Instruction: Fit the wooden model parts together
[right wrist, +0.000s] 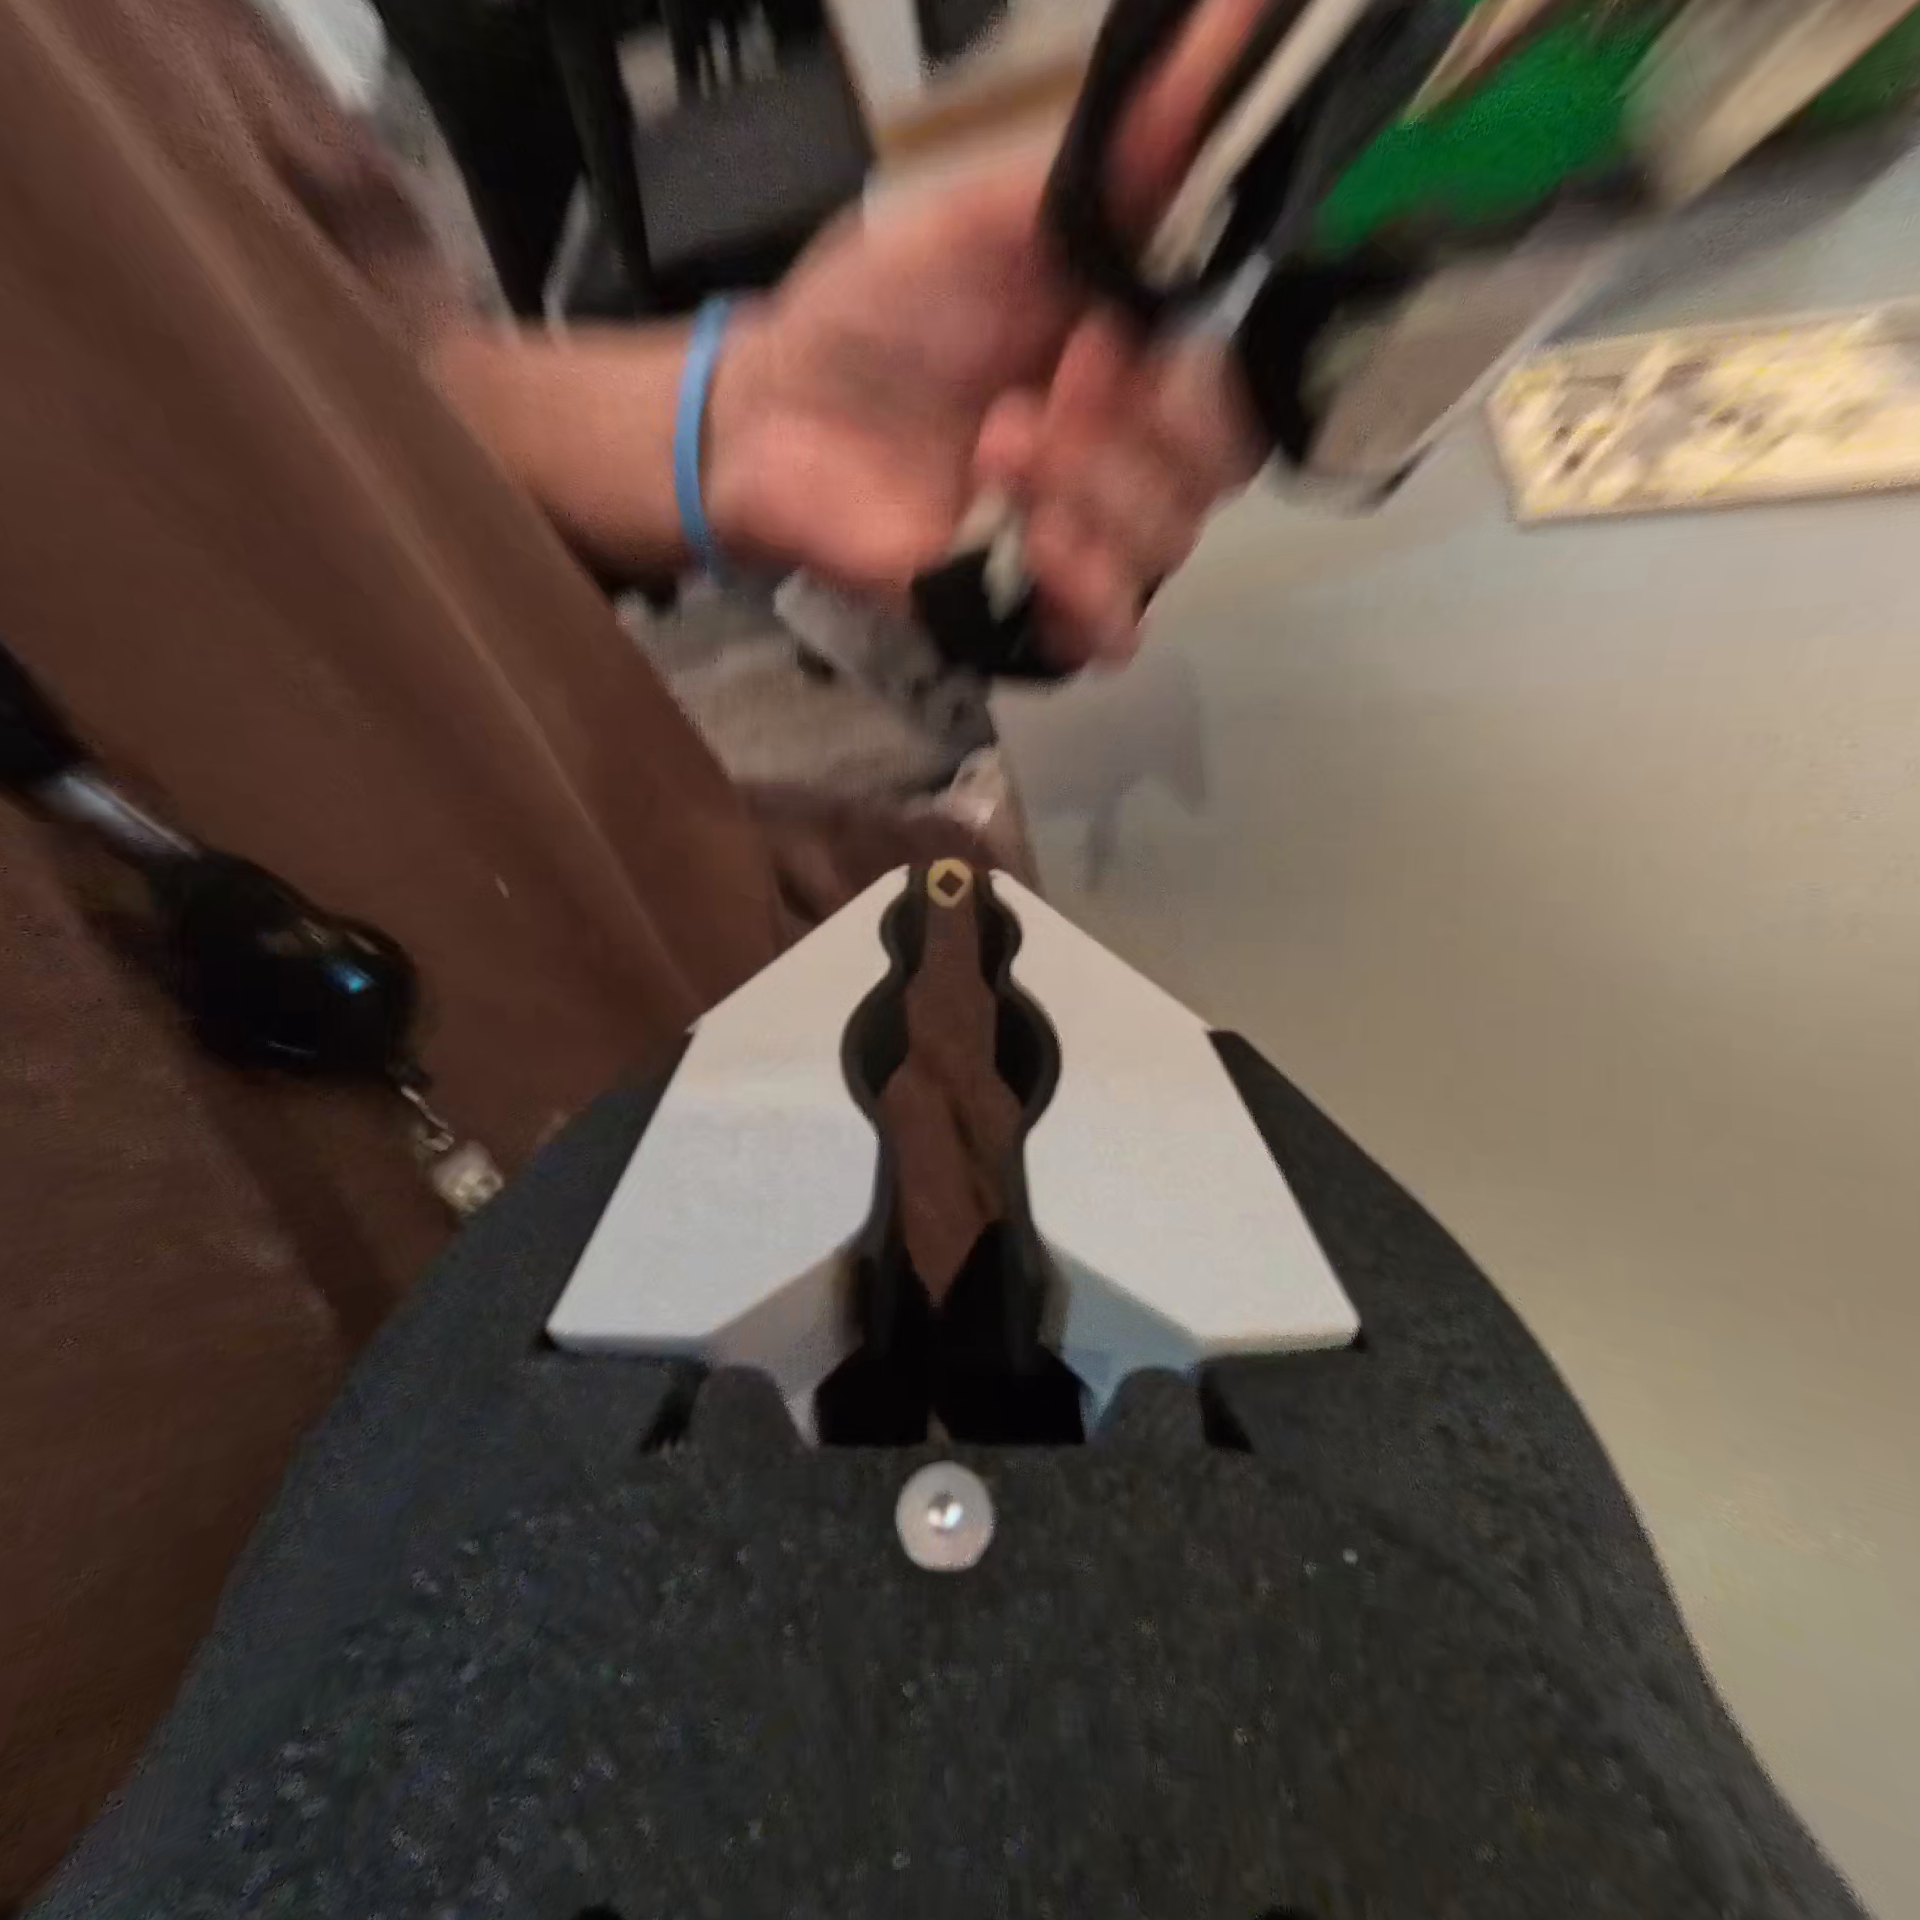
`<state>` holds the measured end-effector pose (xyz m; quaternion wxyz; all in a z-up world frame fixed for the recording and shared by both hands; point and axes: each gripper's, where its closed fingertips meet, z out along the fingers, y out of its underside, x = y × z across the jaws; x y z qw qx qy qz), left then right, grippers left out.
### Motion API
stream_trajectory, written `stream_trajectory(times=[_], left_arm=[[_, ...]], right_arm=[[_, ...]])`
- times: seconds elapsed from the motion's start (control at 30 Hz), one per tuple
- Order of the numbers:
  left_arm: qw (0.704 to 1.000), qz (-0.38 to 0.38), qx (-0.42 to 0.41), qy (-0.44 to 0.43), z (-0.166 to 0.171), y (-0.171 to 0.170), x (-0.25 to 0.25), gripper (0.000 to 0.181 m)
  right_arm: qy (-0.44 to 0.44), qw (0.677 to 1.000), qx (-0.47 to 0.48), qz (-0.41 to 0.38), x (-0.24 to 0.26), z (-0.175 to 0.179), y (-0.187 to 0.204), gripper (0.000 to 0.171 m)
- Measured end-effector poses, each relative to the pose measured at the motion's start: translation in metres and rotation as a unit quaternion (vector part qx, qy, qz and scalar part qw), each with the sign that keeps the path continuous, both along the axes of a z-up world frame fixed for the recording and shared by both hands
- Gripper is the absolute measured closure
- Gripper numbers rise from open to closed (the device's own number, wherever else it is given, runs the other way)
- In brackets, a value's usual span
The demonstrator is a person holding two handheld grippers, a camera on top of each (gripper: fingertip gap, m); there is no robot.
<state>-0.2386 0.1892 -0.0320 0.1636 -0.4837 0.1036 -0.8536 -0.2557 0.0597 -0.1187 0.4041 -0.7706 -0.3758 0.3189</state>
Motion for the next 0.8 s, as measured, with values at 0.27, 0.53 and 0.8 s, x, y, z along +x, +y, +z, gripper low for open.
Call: stream_trajectory(times=[0.27, 0.53, 0.8], left_arm=[[0.998, -0.017, 0.055, 0.016, 0.006, -0.018, 0.009, 0.131], [0.995, 0.0, 0.086, 0.052, -0.001, -0.014, 0.013, 0.131], [0.991, 0.021, 0.092, 0.09, -0.013, 0.003, 0.008, 0.131]], right_arm=[[0.0, 0.992, -0.068, 0.102, 0.056, 0.142, 0.097, 0.163], [-0.299, 0.803, -0.324, 0.402, 0.021, 0.108, 0.142, 0.163], [-0.394, 0.63, -0.429, 0.514, -0.006, 0.081, 0.149, 0.163]])
